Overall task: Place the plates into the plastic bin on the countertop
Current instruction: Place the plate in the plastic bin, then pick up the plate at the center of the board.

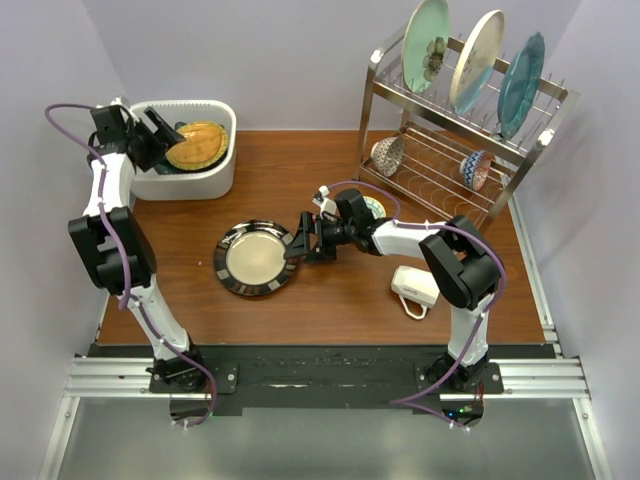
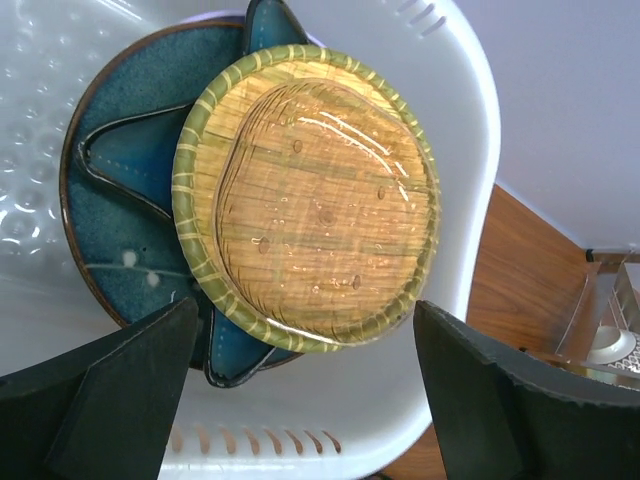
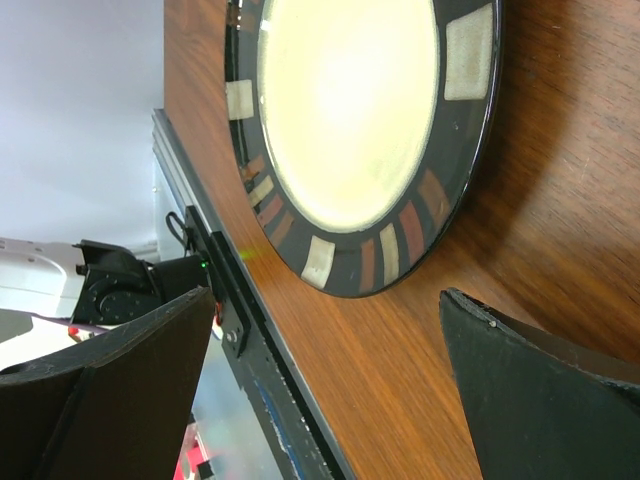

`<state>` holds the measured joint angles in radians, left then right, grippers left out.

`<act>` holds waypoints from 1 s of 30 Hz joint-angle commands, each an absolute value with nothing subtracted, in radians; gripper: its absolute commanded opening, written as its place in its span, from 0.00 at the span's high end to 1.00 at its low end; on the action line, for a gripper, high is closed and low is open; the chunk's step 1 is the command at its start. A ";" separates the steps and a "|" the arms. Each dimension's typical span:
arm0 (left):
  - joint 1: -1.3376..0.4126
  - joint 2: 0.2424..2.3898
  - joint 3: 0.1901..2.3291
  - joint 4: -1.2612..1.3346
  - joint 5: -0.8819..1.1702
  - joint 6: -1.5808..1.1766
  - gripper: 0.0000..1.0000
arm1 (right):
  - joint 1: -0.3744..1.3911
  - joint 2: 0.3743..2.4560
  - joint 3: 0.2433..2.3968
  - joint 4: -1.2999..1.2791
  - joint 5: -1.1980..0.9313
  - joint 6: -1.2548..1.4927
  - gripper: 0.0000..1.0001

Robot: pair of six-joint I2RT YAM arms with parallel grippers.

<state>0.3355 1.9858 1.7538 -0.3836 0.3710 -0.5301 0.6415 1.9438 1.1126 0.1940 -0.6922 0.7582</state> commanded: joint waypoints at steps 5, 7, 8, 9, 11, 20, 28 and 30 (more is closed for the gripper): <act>0.344 1.780 1.683 -0.330 0.374 -0.506 0.05 | 0.646 1.942 1.146 0.202 -0.710 0.746 0.01; 0.344 1.749 1.660 -0.331 0.413 -0.503 0.04 | 0.646 1.940 1.143 0.204 -0.710 0.746 0.01; 0.341 1.738 1.639 -0.348 0.423 -0.499 0.04 | 0.646 1.940 1.144 0.204 -0.710 0.747 0.02; 0.338 1.727 1.626 -0.353 0.442 -0.482 0.04 | 0.646 1.940 1.143 0.206 -0.709 0.747 0.01; 0.334 1.694 1.583 -0.371 0.452 -0.466 0.02 | 0.646 1.942 1.140 0.207 -0.710 0.749 0.02; 0.321 1.511 1.297 -0.360 0.528 -0.411 0.02 | 0.646 1.950 1.141 0.213 -0.710 0.752 0.02; 0.270 1.391 1.070 -0.370 0.515 -0.382 0.02 | 0.646 1.953 1.141 0.213 -0.710 0.753 0.01; 0.262 1.379 1.025 -0.364 0.509 -0.380 0.02 | 0.646 1.951 1.141 0.213 -0.710 0.753 0.01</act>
<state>0.2802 1.4273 1.1023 -0.3828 0.4953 -0.4168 0.6415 1.9438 1.1126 0.1947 -0.6983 0.7586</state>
